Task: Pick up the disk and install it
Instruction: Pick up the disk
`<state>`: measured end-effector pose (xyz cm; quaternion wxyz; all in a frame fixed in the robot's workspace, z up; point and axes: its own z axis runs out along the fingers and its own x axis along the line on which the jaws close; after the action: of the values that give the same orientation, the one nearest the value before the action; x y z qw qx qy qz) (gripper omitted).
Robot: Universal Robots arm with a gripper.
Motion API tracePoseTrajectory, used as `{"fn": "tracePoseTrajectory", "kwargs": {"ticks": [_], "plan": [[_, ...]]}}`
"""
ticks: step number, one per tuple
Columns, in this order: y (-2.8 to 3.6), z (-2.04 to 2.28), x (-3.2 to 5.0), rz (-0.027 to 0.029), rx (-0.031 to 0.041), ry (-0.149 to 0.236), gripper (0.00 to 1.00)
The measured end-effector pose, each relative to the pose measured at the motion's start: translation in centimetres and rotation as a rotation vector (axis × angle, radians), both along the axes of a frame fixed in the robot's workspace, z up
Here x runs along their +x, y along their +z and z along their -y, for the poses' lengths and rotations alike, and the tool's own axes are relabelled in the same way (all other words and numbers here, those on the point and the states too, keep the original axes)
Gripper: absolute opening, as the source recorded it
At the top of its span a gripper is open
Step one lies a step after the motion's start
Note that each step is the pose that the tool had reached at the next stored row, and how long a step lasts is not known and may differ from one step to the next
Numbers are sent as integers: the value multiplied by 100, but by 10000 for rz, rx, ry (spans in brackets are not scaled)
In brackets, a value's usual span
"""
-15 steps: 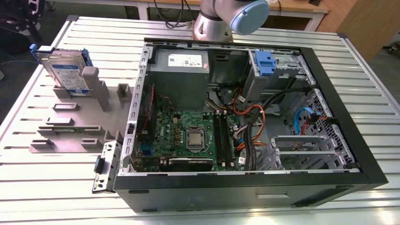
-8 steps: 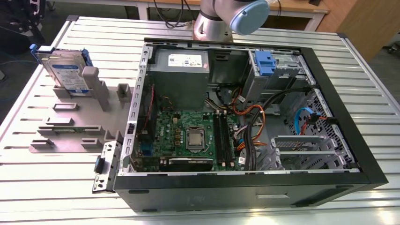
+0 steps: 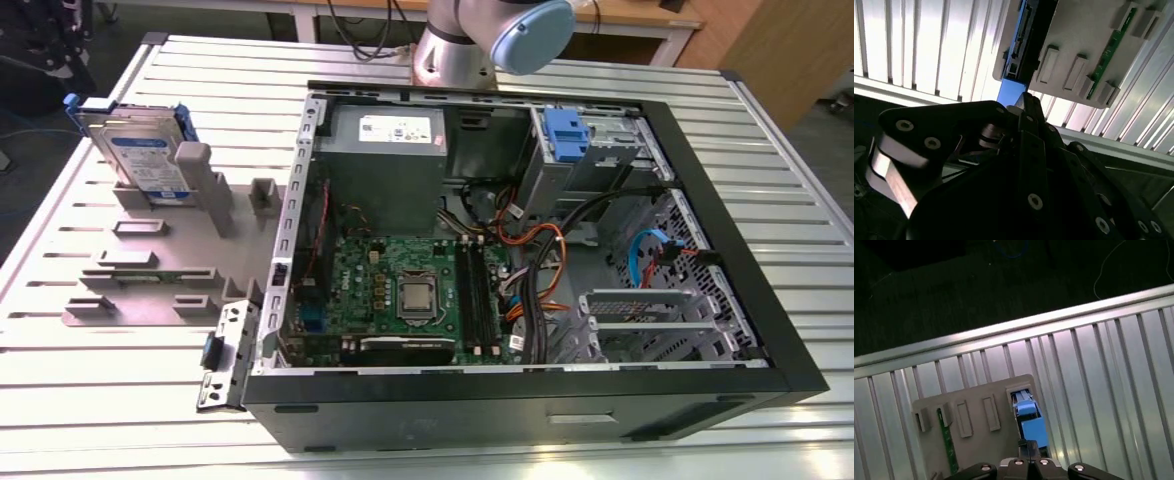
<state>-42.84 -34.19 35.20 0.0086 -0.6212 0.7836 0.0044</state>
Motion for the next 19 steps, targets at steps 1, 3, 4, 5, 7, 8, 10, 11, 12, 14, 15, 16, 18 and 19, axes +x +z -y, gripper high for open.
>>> {"fn": "tracePoseTrajectory", "kwargs": {"ticks": [1, 3, 4, 5, 7, 8, 10, 11, 12, 14, 15, 16, 18, 19], "plan": [[-1, 0, 0, 0, -2, 130, 11], [-3, 1, 0, 7, -13, 352, 11], [-5, 1, 0, 9, -18, 427, 17], [-6, 0, 0, 9, -21, 490, 17], [-10, 0, 0, 10, -23, 630, 29], [-12, 0, 0, 10, -23, 725, 29], [-17, 0, 0, 11, -23, 985, 41], [-19, 0, 0, 11, -23, 1138, 41], [-24, 0, -1, 12, -22, 1267, 47], [-37, 1, -5, 12, -22, 1463, 53], [-44, 1, -10, 11, -23, 1532, 53], [-52, 0, -14, 10, -23, 1600, 53], [-67, 0, -21, 12, -23, 1742, 53], [-72, 0, -22, 11, -22, 1789, 53]]}}
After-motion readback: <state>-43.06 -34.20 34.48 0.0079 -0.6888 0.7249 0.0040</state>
